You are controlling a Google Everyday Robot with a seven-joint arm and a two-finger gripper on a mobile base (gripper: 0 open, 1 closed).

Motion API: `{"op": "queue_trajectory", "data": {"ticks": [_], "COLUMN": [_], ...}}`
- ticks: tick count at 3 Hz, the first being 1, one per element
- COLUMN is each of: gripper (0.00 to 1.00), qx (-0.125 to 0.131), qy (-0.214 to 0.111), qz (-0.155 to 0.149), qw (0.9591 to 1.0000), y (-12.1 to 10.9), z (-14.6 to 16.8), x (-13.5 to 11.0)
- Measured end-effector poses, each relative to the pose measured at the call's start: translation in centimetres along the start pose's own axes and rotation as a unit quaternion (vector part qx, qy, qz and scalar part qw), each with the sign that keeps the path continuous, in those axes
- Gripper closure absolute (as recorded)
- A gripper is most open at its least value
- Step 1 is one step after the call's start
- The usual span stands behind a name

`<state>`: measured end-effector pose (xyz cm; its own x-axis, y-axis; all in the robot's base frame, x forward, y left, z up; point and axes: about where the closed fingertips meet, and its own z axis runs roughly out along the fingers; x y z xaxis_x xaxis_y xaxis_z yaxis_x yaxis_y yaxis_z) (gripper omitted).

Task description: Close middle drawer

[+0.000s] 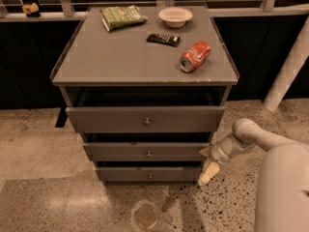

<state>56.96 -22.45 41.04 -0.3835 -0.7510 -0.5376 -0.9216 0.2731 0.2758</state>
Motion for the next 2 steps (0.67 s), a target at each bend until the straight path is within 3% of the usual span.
{"op": "queue_trajectory", "data": {"ticks": [1,2], "gripper": [0.0,0.0], "qx": [0.043,0.059], "qy": [-0.046,-0.06], "qz": [0.024,0.03], "qw": [0.9977,0.996], "y": [-3.7,-4.8], "z": [-0.2,-0.3], "x": [-0.4,-0.5]}}
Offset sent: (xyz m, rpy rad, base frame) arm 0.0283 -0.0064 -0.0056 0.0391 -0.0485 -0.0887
